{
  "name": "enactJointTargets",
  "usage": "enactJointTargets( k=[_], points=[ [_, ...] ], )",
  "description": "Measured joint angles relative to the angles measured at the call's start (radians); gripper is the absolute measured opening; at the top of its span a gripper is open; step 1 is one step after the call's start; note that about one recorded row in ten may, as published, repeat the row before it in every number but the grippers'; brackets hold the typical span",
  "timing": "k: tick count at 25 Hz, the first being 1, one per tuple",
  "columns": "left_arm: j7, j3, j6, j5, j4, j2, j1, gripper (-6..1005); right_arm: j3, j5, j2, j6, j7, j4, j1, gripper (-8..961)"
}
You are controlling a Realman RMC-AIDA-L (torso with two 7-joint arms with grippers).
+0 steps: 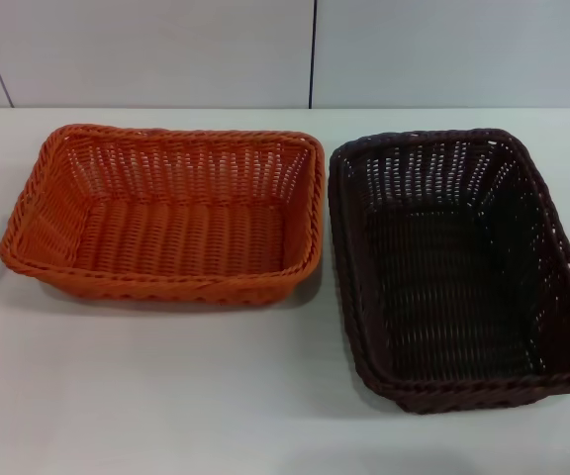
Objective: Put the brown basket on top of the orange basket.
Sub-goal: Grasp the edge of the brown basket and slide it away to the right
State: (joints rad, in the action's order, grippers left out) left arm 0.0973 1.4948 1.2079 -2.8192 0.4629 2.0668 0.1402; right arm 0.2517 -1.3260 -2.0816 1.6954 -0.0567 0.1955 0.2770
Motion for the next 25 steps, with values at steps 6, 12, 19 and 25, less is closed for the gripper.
enactJointTargets(
  k=[6,12,19,25],
  points=[
    [-0.033,0.004,0.021,0.0,-0.125,0.0,0.036,770,-0.002,-0.073,0.0,0.039,-0.001,0.011,0.01,813],
    [-0.026,0.014,0.022,0.005,-0.192,0.003,0.057,767,-0.002,-0.185,0.002,0.116,0.001,0.012,0.019,814],
    [-0.024,0.014,0.016,0.015,-0.205,0.004,0.071,766,-0.002,-0.209,0.012,0.084,-0.009,0.015,0.072,814],
    [-0.026,0.013,0.003,0.016,-0.211,0.003,0.083,771,0.0,-0.22,0.043,-0.007,-0.114,0.006,0.128,814]
  ],
)
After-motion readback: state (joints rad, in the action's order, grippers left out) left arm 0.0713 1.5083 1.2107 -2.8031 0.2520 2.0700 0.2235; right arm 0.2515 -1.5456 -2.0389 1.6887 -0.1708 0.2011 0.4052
